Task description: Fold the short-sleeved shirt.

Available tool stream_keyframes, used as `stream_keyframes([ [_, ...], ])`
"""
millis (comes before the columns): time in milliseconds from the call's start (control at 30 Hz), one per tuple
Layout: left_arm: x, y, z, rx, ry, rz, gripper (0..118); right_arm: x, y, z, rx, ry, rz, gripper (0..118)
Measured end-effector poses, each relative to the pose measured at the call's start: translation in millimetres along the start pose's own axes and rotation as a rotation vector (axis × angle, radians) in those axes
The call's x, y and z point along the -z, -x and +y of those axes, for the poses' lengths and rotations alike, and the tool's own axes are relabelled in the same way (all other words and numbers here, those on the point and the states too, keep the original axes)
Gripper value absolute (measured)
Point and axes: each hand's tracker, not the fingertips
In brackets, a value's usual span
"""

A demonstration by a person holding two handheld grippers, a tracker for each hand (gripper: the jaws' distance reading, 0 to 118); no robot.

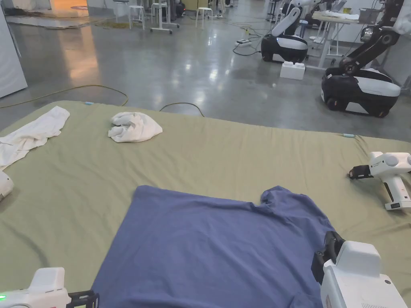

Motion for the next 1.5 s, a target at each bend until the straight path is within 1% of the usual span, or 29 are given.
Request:
stream_keyframes([
  [133,15.3,-1.2,-4.2,0.001,0.04,0.032,82,0.8,-2.2,-6.0,-0.009,0.03,-0.004,0],
  [167,20.4,-1.8,-4.2,0.002,0.047,0.035,80,1.4,-3.0,-7.6,-0.01,0.037,-0.004,0],
  [200,25.9,-1.5,-6.5,0.009,0.06,0.052,75,1.9,-3.6,-9.1,-0.012,0.044,-0.005,0],
  [267,36.2,-5.2,-7.7,0.051,0.086,0.069,59,2.6,-5.1,-12.3,-0.014,0.057,-0.007,0],
  [300,39.8,-7.4,-8.5,0.061,0.088,0.062,58,2.9,-6.0,-13.5,-0.014,0.065,-0.008,0],
  [400,46.3,-10.9,-12.5,0.072,0.052,0.094,51,1.3,-9.9,-18.4,-0.013,0.084,-0.012,0],
  [433,45.7,-13.5,-12.3,0.087,0.043,0.085,44,0.6,-11.5,-19.9,-0.013,0.089,-0.015,0],
  [500,47.4,-14.0,-17.5,0.096,0.031,0.046,14,-0.8,-15.1,-23.3,-0.013,0.1,-0.02,0],
  [533,49.5,-16.7,-17.7,0.097,0.034,0.041,5,-1.4,-17.6,-25.1,-0.012,0.106,-0.022,0],
  [600,50.3,-19.0,-19.9,0.121,0.038,0.054,2,-3.3,-23.7,-28.2,-0.01,0.123,-0.027,0],
  [667,45.5,-13.8,-17.3,0.116,0.042,0.043,1,-5.5,-34.6,-31.4,-0.022,0.162,-0.038,1],
  [700,42.8,-10.3,-15.2,0.106,0.042,0.028,1,-6.2,-41.0,-33.3,-0.04,0.2,-0.046,4],
  [733,39.5,-7.8,-15.1,0.102,0.04,0.017,1,-7.4,-47.9,-35.8,-0.053,0.23,-0.052,11],
  [800,31.4,-3.0,-13.5,0.085,0.024,0.001,1,-7.0,-65.1,-43.4,-0.077,0.331,-0.037,40],
  [867,19.0,-7.4,-13.3,0.081,0.001,-0.01,1,-7.4,-81.4,-55.1,-0.084,0.455,-0.026,69],
  [900,12.8,-11.6,-14.0,0.079,-0.004,-0.013,1,-8.0,-88.0,-61.9,-0.08,0.499,-0.026,75],
  [967,8.3,-12.7,-13.4,0.081,-0.012,-0.021,1,-11.6,-99.5,-81.5,-0.08,0.564,-0.022,82],
  [1033,3.3,-15.5,-14.2,0.088,-0.017,-0.021,1,-15.0,-105.1,-99.0,-0.083,0.611,-0.027,83],
  [1067,3.4,-15.7,-14.7,0.089,-0.017,-0.021,1,-15.1,-108.1,-107.4,-0.075,0.641,-0.014,83],
  [1167,3.4,-17.1,-16.2,0.092,-0.013,-0.019,1,-10.9,-112.5,-128.6,-0.013,0.696,0.011,82],
  [1200,4.1,-17.9,-17.8,0.092,-0.012,-0.017,1,-7.5,-113.2,-133.5,-0.009,0.703,0.012,81],
  [1233,4.8,-18.6,-19.2,0.094,-0.009,-0.015,1,-3.8,-113.6,-138.7,-0.004,0.717,0.013,77],
  [1300,5.8,-19.0,-19.9,0.093,-0.003,-0.012,1,2.5,-111.7,-146.6,0.001,0.769,0.015,55],
  [1333,5.7,-19.4,-20.9,0.092,-0.002,-0.012,1,4.6,-111.1,-150.1,0.017,0.791,0.044,45],
  [1367,5.6,-19.8,-21.7,0.09,-0.001,-0.012,1,4.4,-109.4,-152.6,0.047,0.792,0.084,43],
  [1400,5.4,-19.7,-21.2,0.088,-0.001,-0.012,1,2.3,-107.5,-151.7,0.041,0.772,0.068,42],
  [1433,4.9,-19.7,-21.2,0.087,0.0,-0.013,1,0.8,-104.5,-148.8,0.02,0.769,0.058,38],
  [1467,4.3,-19.8,-21.4,0.087,0.0,-0.014,1,0.8,-104.6,-145.7,0.01,0.77,0.083,16],
  [1500,3.7,-19.8,-21.5,0.087,-0.001,-0.016,1,1.4,-104.6,-143.1,0.039,0.768,0.13,9],
])
